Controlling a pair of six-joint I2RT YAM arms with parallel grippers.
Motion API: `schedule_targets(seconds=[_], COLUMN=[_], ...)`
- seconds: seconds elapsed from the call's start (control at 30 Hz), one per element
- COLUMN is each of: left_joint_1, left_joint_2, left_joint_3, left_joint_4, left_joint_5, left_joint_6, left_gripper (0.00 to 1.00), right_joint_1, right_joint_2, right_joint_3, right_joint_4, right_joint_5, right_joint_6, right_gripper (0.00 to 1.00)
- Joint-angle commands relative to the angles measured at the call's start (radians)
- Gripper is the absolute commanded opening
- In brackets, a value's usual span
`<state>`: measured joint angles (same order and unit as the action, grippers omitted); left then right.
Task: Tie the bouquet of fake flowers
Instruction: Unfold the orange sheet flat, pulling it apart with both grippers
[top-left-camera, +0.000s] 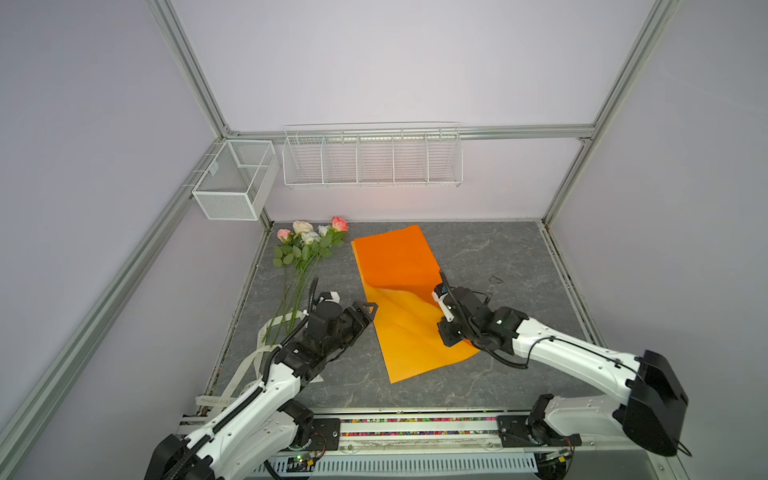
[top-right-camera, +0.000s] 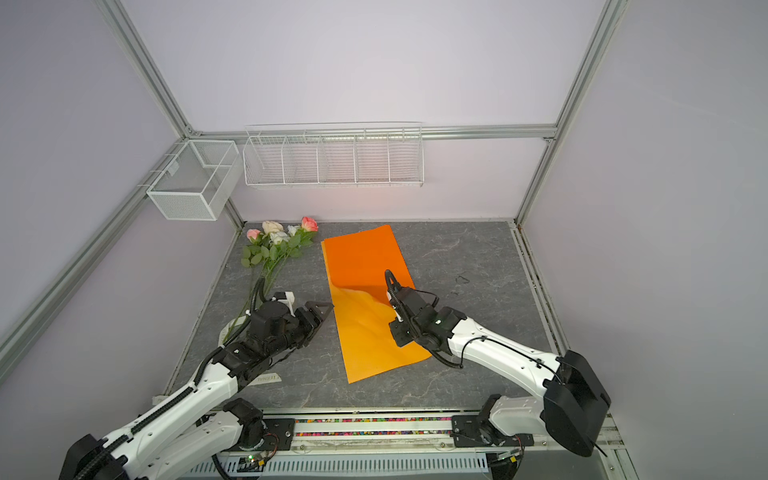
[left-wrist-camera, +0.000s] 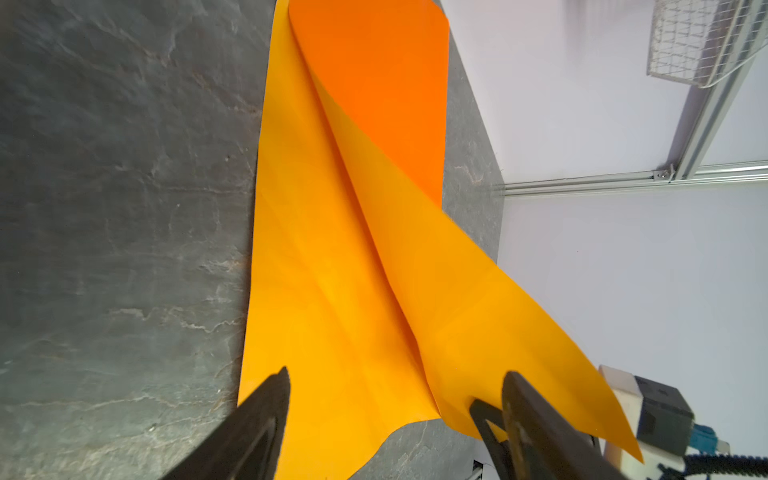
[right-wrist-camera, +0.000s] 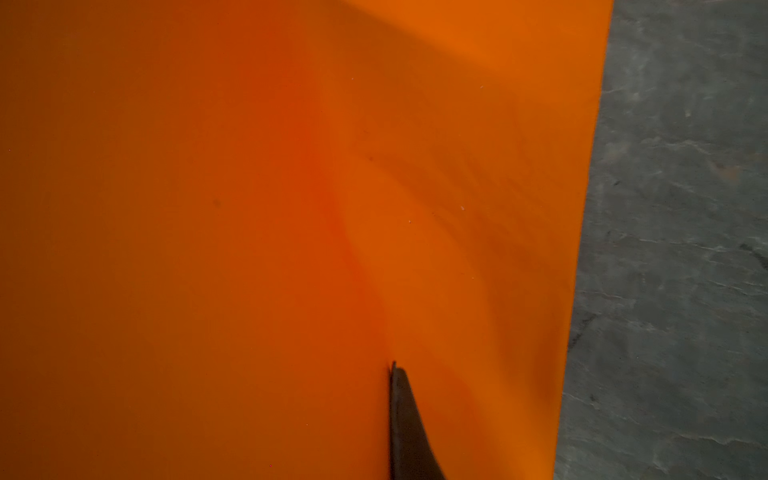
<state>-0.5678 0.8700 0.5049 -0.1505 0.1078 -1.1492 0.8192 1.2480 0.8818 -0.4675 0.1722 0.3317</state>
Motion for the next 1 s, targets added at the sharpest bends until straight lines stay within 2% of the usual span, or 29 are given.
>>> schedule_targets(seconds=[0.0,0.1,0.2,0.37,0.53,0.67,0.8,0.97], left_joint_1=[0.006,0.006,0.001,-0.036,-0.068,-0.098,-0.120,-0.127], left_joint_2=[0.045,0.174,0.322,0.564,0.817,0.960,1.042,1.108], left_joint_3=[0.078,0.160,0.245,0.383,0.591,0.700,0.764,0.781], left_joint_4=[-0.110,-0.100,-0.096,-0.087,-0.190,-0.196,-0.189,-0.188], left_joint_5=[-0.016,0.062,0.119,0.127,0.152,0.159,0.169,0.151], left_joint_6=[0.154,0.248,0.322,0.426,0.528,0.542,0.538,0.490], left_gripper=[0.72,0.60,0.49,0.44,0.39,0.35,0.33,0.23], right_joint_1=[-0.092,-0.200,-0.313,-0.488,-0.537,-0.556,-0.561,-0.568], right_joint_2=[-0.106,-0.183,-0.231,-0.265,-0.271,-0.269,-0.267,-0.262], right_joint_3=[-0.061,-0.099,-0.132,-0.210,-0.228,-0.228,-0.231,-0.227], right_joint_4=[0.010,0.001,-0.034,0.039,0.060,0.060,0.060,0.060], right_joint_5=[-0.078,-0.136,-0.143,-0.327,-0.375,-0.403,-0.419,-0.419], right_joint_6=[0.088,0.137,0.201,0.278,0.294,0.293,0.293,0.295], right_gripper=[0.06,0.07,0.06,0.06,0.06,0.06,0.06,0.06])
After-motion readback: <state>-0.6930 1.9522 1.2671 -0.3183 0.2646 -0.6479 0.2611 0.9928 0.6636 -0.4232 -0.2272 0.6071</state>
